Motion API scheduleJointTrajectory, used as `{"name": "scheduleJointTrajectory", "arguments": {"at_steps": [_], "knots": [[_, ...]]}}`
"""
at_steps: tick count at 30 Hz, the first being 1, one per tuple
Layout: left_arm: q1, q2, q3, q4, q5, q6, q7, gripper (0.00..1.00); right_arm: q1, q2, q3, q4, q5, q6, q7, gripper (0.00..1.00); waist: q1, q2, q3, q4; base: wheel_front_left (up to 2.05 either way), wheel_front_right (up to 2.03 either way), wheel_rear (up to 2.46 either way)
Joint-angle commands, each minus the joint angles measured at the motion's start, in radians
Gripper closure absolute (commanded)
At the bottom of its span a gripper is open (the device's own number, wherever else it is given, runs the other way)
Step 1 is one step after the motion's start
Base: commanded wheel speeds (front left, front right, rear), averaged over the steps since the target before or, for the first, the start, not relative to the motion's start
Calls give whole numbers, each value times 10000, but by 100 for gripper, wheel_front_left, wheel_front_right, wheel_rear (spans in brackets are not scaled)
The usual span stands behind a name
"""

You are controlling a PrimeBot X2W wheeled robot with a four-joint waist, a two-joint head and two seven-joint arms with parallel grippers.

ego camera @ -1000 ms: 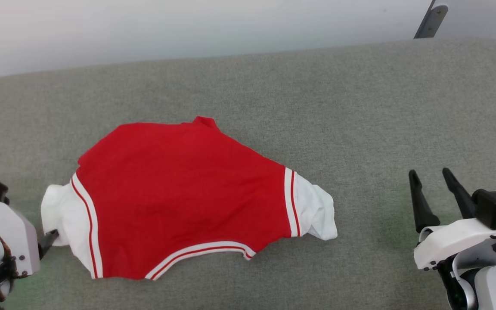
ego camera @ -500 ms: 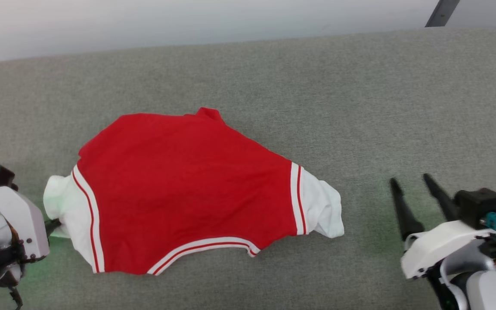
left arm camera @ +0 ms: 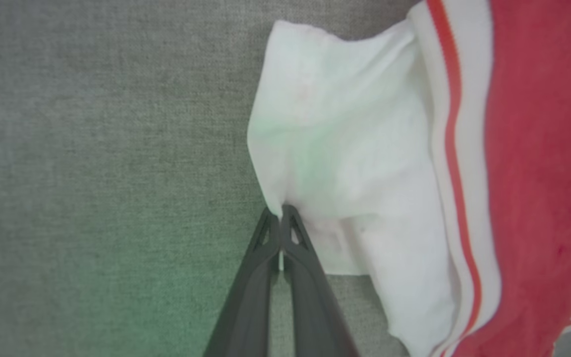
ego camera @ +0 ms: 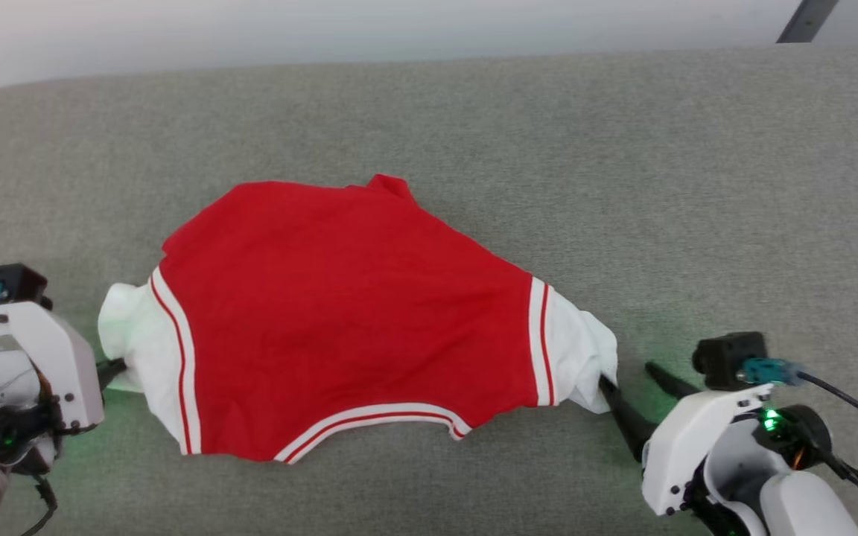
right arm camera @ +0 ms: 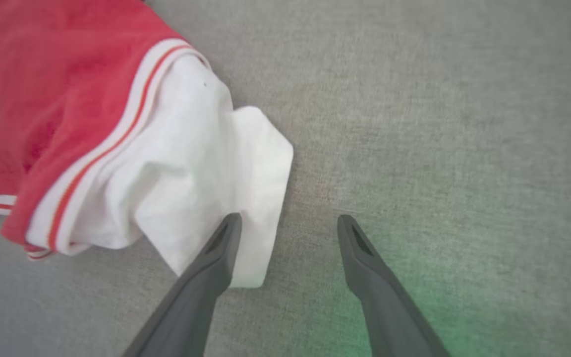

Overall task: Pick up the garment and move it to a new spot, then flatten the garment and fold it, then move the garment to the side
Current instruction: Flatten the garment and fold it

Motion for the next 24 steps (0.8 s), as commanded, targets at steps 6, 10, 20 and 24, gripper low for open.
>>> {"name": "scheduleJointTrajectory", "arguments": {"at_steps": [6, 10, 20, 24], "knots": [[-293, -276, -220, -34, 139, -44, -32, 100, -627, 106, 351, 1386, 86, -15, 833, 40, 0, 0, 160, 293, 0, 0, 0], [-411, -311, -275, -11, 144, -51, -45, 100, -922, 144, 449, 2003, 88, -13, 1074, 100, 0, 0, 173, 356, 0, 0, 0], [-958, 93, -263, -91, 164, -63, 98, 100, -2106, -58, -80, 1716, 281, -15, 1308, 100, 0, 0, -121, 392, 0, 0, 0], [-1400, 348, -268, -431, 304, -62, 260, 100, -2620, -306, -319, 1093, 386, -15, 1593, 100, 0, 0, -385, 368, 0, 0, 0]]}}
